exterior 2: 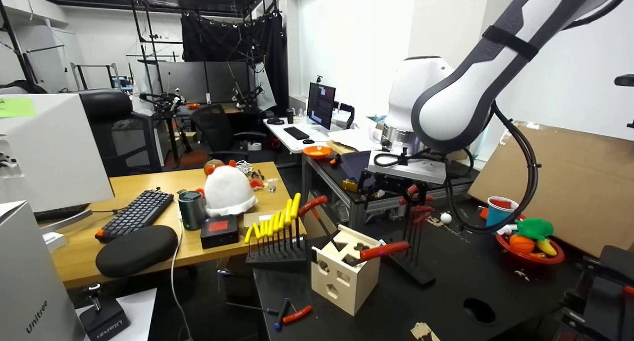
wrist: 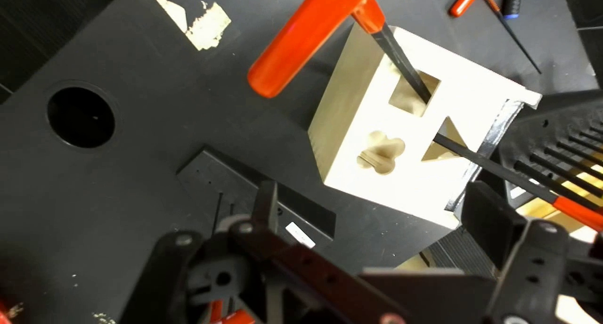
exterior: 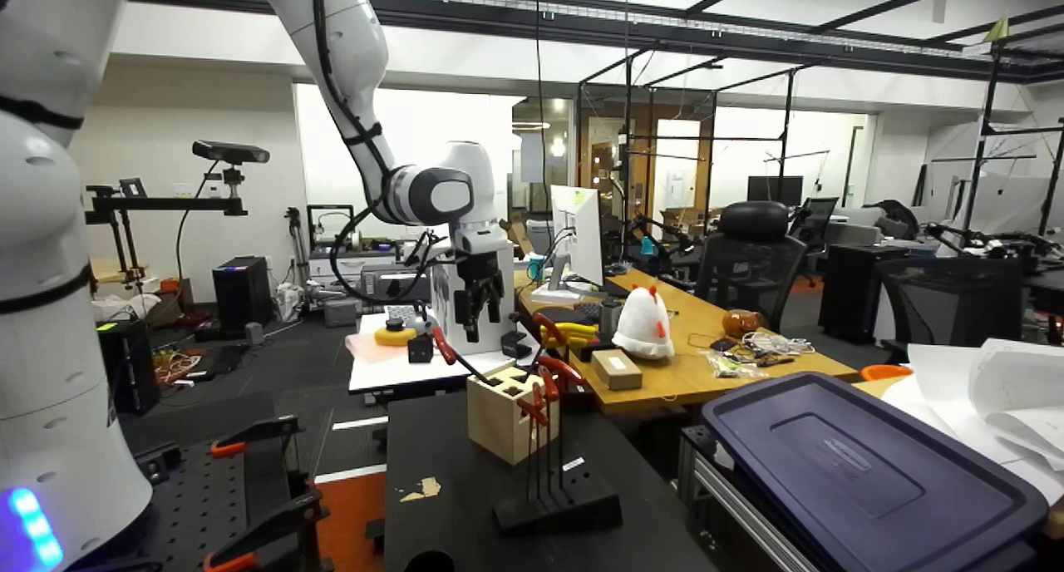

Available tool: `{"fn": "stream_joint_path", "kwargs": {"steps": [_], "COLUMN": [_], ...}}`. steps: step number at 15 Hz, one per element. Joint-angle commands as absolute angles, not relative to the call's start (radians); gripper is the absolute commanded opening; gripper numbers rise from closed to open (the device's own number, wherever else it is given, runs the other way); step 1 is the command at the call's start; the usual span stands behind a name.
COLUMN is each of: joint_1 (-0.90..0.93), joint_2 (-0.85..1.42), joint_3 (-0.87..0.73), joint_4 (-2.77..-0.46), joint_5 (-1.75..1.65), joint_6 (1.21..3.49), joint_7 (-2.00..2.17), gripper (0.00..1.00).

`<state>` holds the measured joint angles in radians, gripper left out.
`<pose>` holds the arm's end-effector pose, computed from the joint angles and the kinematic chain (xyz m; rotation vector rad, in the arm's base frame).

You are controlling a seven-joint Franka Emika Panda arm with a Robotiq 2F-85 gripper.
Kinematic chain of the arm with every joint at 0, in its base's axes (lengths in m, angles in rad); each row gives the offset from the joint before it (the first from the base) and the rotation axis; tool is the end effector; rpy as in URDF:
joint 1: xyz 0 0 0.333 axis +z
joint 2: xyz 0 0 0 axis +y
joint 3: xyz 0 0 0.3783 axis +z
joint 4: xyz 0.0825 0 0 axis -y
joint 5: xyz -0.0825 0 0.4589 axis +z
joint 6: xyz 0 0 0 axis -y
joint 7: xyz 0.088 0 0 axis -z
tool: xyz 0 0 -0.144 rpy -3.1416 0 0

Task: Pick up the orange object and put it on the holder.

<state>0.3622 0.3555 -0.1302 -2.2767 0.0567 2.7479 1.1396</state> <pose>0.5939 0.1362 0.1675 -2.7378 1.4044 -0.1619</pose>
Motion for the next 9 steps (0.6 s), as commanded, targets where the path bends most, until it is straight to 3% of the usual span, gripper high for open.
{"fn": "stream_joint_path", "kwargs": {"steps": [1,9], "joint_1": [0.332,0.274], "joint_2": [0.315,0.279], "joint_3": [-0.088,-0.004], "joint_4": [-2.272,-2.307], "joint_5": [0.047,0.117], "joint_6": [2.637,2.63], "joint_7": [1.186,1.208], "gripper": [1.0,1.0]}}
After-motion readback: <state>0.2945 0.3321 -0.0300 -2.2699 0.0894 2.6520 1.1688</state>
